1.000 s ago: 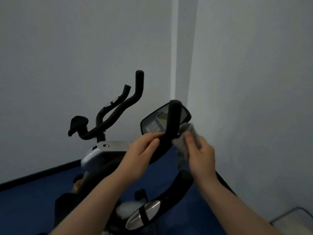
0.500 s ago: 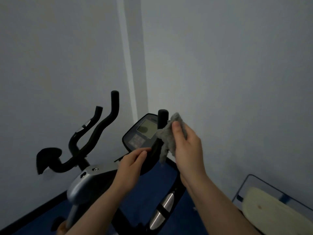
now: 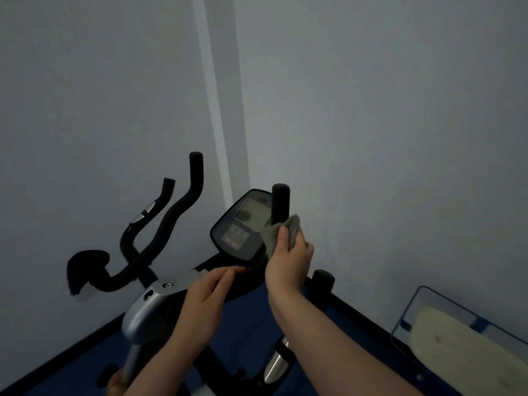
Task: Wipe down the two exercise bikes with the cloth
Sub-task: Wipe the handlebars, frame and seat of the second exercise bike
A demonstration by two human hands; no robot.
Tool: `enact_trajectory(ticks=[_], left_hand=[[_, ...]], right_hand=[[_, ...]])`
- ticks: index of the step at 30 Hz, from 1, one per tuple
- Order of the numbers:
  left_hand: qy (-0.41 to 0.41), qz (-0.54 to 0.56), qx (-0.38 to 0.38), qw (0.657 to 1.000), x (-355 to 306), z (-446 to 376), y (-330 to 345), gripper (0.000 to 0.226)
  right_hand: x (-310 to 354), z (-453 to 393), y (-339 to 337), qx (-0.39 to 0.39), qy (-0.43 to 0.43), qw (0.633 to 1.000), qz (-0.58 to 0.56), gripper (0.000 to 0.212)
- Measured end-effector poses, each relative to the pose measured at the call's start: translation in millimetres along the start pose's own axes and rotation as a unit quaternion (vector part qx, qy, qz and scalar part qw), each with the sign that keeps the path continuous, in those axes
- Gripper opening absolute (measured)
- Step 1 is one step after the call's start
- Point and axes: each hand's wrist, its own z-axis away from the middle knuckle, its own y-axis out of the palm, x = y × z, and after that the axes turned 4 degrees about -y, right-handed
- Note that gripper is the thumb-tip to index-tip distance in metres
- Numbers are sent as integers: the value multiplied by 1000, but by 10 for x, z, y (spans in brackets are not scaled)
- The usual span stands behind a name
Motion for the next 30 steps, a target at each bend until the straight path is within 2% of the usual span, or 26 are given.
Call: enact_trajectory(ticks=[4, 7, 11, 14, 19, 22, 26, 30], left_hand=[[-21, 25, -38, 999, 1, 45, -12, 28], [-11, 15, -51, 999, 10, 58, 31, 27], [6, 16, -66, 998, 21, 98, 74, 26], [3, 13, -54, 998, 7, 100, 48, 26], [7, 19, 6, 1000, 21, 88, -92, 24], [8, 30, 21, 999, 33, 79, -176, 25], [8, 52, 34, 998, 80, 64, -248, 25], [27, 60, 52, 996, 140, 56, -264, 25]], right_hand=[[201, -198, 68, -37, -17, 999, -24, 45], [-1, 11, 77, -21, -21, 1000, -7, 47], [-102, 247, -64, -4, 35, 999, -15, 44], [116, -14, -2, -39, 26, 997, -67, 43], [-51, 219, 38, -28, 61, 998, 18, 44], [-107, 402, -29, -27, 79, 996, 5, 42], [45, 179, 64, -66, 45, 997, 20, 42], [-188, 431, 75, -49, 64, 996, 29, 40]])
